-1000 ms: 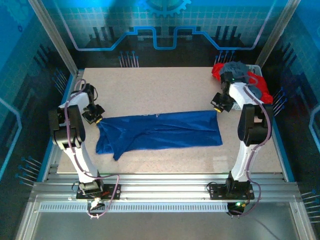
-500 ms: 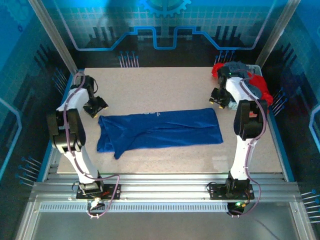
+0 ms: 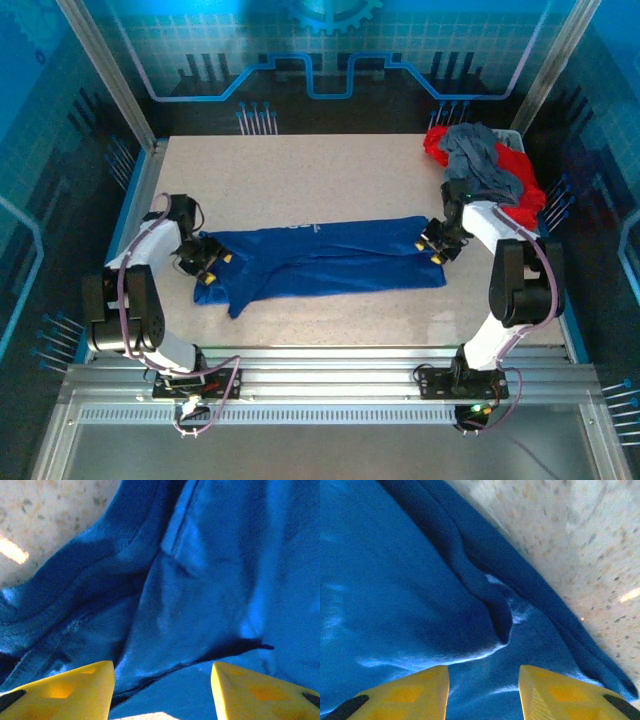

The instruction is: Fold and stack the t-shirts

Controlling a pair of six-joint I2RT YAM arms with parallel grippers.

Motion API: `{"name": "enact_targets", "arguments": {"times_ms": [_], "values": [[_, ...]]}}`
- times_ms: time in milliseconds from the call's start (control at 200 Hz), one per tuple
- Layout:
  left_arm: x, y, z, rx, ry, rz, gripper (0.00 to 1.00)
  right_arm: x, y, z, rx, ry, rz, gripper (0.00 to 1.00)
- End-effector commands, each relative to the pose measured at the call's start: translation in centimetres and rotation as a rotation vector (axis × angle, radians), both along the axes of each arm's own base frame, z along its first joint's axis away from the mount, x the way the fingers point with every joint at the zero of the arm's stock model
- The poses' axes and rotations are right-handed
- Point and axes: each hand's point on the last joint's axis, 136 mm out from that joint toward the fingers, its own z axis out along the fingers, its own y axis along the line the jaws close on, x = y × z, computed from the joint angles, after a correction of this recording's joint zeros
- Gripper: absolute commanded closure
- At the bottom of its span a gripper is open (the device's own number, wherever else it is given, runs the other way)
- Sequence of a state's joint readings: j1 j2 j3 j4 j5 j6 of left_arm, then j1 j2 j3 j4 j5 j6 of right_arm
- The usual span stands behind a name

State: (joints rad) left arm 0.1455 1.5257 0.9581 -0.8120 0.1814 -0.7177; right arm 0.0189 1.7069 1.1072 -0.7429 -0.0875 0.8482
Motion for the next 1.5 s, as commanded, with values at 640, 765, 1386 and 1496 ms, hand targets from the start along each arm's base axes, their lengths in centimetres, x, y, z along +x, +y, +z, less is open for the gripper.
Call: {"name": "enact_targets", "arguments": {"times_ms": [640, 765, 1386, 1496], "values": [[1.9, 2.3, -1.7, 0.133, -0.004, 0.01, 1.0, 3.1, -1.7, -0.6, -0.093, -0.035, -0.041, 0.99], [1.9, 2.9, -0.8, 0.171, -0.013, -0.002, 1.0, 2.7, -2.3, 0.3, -0.13, -0.039, -0.023, 1.0], [0.1, 3.2, -0.9, 0.198, 0.043, -0.027, 1.0, -2.4, -2.2, -2.0, -0.131, 0.108, -0.02, 1.0], [0.1, 2.6, -0.9, 0.169, 0.035, -0.038, 0.98, -2.6, -2.0, -3.0, -0.123, 0.129, -0.011, 1.0]]}}
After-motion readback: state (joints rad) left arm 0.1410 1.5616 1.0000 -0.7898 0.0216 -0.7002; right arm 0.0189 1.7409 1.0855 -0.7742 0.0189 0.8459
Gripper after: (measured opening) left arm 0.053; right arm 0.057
